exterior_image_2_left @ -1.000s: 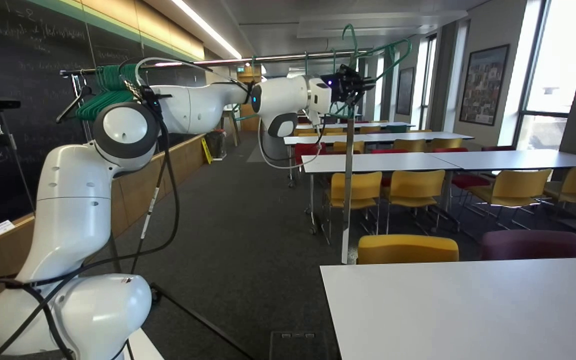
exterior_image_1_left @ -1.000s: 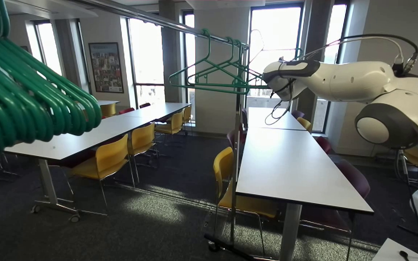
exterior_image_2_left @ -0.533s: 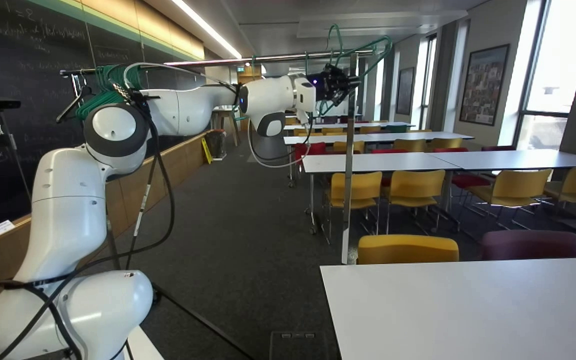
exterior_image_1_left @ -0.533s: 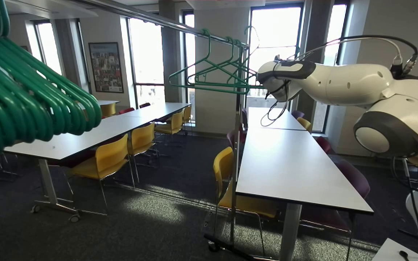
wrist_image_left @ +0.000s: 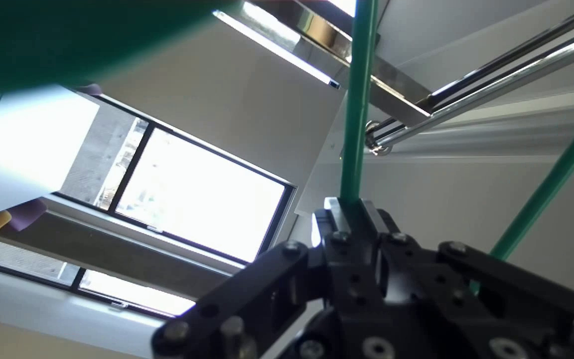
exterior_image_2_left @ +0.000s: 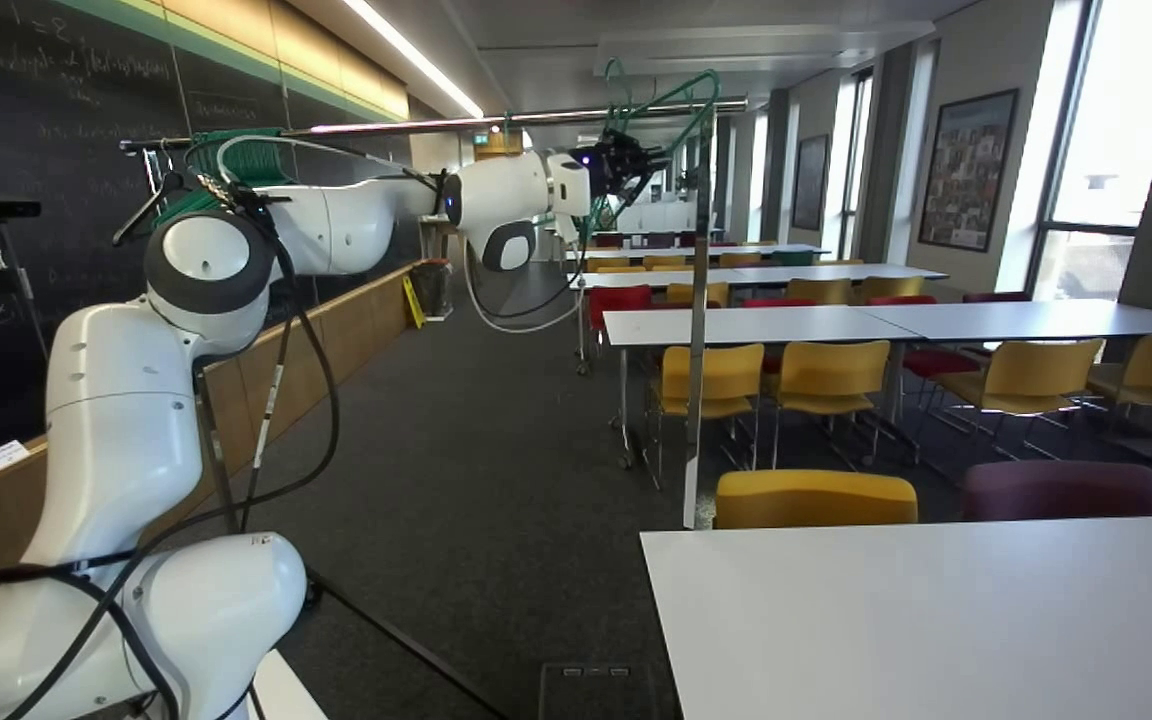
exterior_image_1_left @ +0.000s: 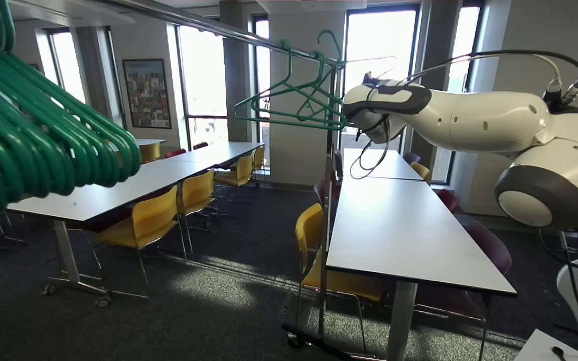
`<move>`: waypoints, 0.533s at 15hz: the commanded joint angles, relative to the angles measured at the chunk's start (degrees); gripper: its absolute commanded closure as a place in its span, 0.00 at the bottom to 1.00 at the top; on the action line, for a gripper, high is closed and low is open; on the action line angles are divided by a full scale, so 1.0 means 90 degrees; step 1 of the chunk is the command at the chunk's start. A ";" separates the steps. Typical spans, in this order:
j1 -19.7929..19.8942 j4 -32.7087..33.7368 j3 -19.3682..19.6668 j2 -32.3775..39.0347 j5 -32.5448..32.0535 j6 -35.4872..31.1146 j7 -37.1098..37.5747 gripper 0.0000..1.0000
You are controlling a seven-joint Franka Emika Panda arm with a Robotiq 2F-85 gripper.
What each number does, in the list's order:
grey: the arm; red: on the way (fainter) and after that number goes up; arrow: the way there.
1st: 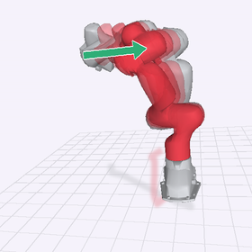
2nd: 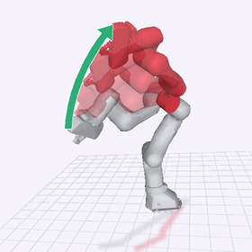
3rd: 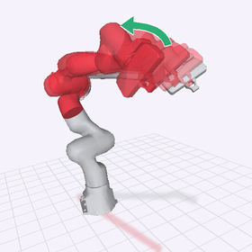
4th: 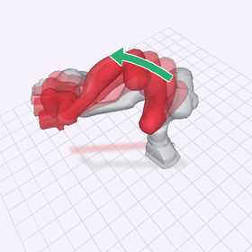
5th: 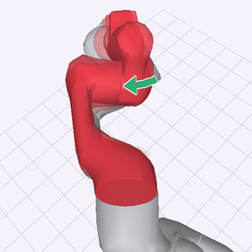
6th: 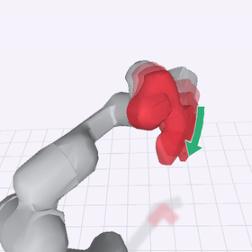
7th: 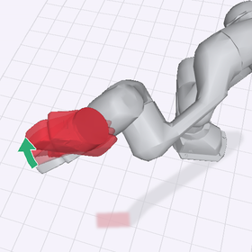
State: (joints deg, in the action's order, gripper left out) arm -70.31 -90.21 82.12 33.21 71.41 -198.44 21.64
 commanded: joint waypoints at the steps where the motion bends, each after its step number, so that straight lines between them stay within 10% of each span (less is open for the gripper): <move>1: -0.0390 -0.0139 0.0328 0.0034 -0.0078 0.0000 0.0059 0.97; 8: -0.0105 -0.0382 0.0379 0.0171 0.0098 0.0000 0.0096 0.97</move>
State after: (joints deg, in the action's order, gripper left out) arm -71.97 -92.20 83.90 34.08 71.46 -198.44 21.68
